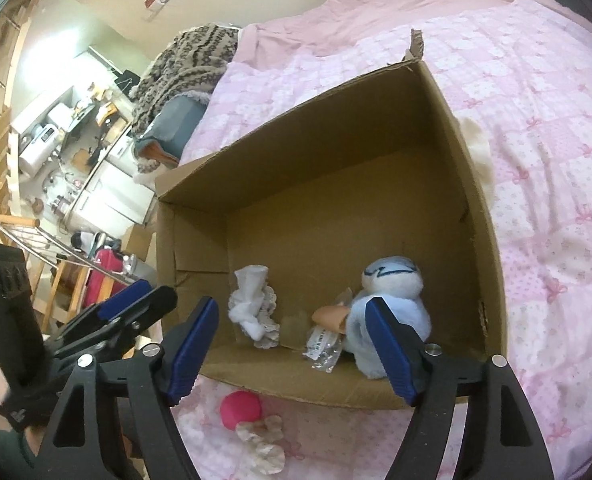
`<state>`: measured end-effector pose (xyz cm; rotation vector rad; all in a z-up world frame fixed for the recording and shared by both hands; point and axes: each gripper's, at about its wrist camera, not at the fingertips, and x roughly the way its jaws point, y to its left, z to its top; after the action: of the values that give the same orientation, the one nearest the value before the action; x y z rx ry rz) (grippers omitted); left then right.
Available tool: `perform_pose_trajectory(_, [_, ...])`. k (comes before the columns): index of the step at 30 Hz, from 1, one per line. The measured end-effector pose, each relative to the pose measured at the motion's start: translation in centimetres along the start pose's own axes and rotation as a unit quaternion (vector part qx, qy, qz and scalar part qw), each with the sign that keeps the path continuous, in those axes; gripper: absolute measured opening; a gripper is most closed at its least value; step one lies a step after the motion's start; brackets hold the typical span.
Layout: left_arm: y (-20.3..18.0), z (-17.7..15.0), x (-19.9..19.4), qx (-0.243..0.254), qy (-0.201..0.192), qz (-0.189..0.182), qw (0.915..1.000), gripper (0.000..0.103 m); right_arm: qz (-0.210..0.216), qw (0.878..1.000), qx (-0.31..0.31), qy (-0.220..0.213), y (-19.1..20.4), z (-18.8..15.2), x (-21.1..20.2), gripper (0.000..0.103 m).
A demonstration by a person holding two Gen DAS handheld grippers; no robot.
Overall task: Organize soft objects
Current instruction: 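Withdraw both tools from the box toward the pink toy and cream scrunchie, then grasp the cream scrunchie with the right tool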
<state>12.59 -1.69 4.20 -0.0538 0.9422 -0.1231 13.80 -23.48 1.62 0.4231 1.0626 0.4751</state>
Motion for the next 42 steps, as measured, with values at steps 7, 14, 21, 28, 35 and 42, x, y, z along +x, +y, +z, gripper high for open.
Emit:
perform_pose_trajectory(7, [0.0, -1.4, -2.9, 0.004, -0.017, 0.019, 0.9997, 0.062, -0.019, 1.000, -0.013, -0.016, 0.7, -1.0, -2.0, 0.086])
perform_pose_trajectory(14, [0.9, -3.8, -5.9, -0.005, -0.034, 0.049, 0.9982, 0.062, -0.031, 0.999, -0.014, -0.028, 1.5, -2.9, -3.7, 0.095])
perform_pose_trajectory(21, [2.5, -6.1, -6.8, -0.041, -0.011, 0.046, 0.9980, 0.067, -0.041, 0.999, -0.026, -0.014, 2.8, -5.3, -4.0, 0.096])
perform_pose_trajectory(28, [3.7, -7.5, -6.1, -0.065, 0.011, 0.077, 0.9948, 0.087, -0.039, 0.998, -0.042, -0.003, 4.1, -7.1, -4.0, 0.096])
perform_pose_trajectory(35, [4.9, -7.7, -5.3, -0.085, 0.015, 0.100, 0.9912, 0.094, -0.054, 0.997, -0.055, 0.010, 4.5, -7.5, -3.0, 0.096])
perform_pose_trajectory(42, [7.4, -8.0, -4.4, -0.143, 0.035, 0.103, 0.9837, 0.094, -0.072, 0.997, -0.036, 0.019, 3.4, -7.4, -2.3, 0.096])
